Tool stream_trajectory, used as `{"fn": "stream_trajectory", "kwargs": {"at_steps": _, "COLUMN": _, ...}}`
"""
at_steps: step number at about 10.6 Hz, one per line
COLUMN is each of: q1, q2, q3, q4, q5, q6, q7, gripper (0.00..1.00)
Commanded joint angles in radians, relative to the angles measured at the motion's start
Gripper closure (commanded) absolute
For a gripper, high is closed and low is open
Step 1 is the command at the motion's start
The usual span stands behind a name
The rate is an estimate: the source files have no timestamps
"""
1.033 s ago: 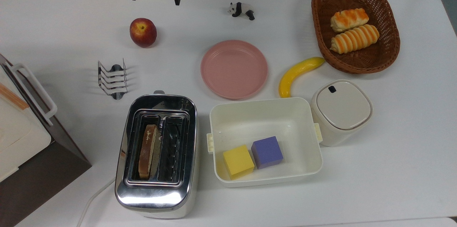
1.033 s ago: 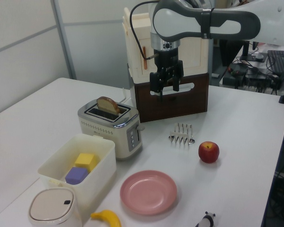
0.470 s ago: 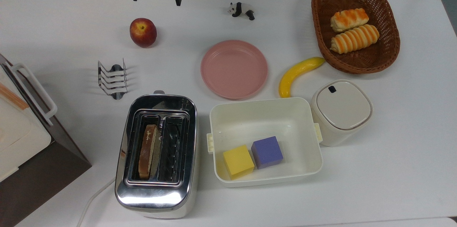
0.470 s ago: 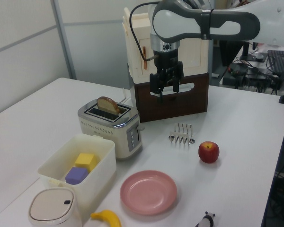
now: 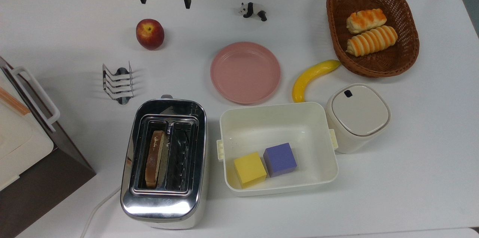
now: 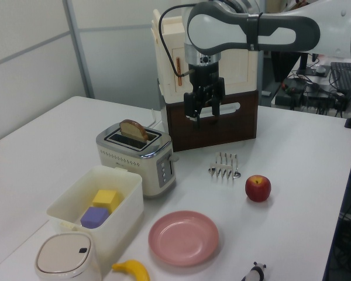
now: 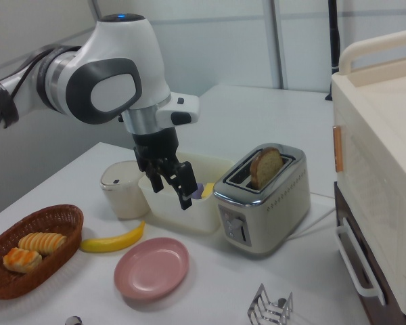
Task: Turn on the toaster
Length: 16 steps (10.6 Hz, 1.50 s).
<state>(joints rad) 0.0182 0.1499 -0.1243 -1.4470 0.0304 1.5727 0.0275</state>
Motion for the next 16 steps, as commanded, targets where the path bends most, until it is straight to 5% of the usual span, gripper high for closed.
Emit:
{"fn": "stream_trajectory", "kwargs": {"at_steps": 1, "q1": 0.000, "q2": -0.004, "q3": -0.001, "q4": -0.029, "q5": -0.015, "q6": 0.049, "q7": -0.088, "gripper": 0.99}}
{"fn": "stream_trajectory", "kwargs": {"at_steps": 12, "q1": -0.004, "q2": 0.261, "q3": -0.011, "q4": -0.027, "q5": -0.018, "q6": 0.464, "q7": -0.181, "gripper": 1.00}}
{"fn": "stream_trajectory", "kwargs": {"at_steps": 16, "q1": 0.002, "q2": 0.362, "q3": -0.011, "q4": -0.027, "q5": -0.073, "q6": 0.555, "q7": -0.170, "gripper": 1.00}}
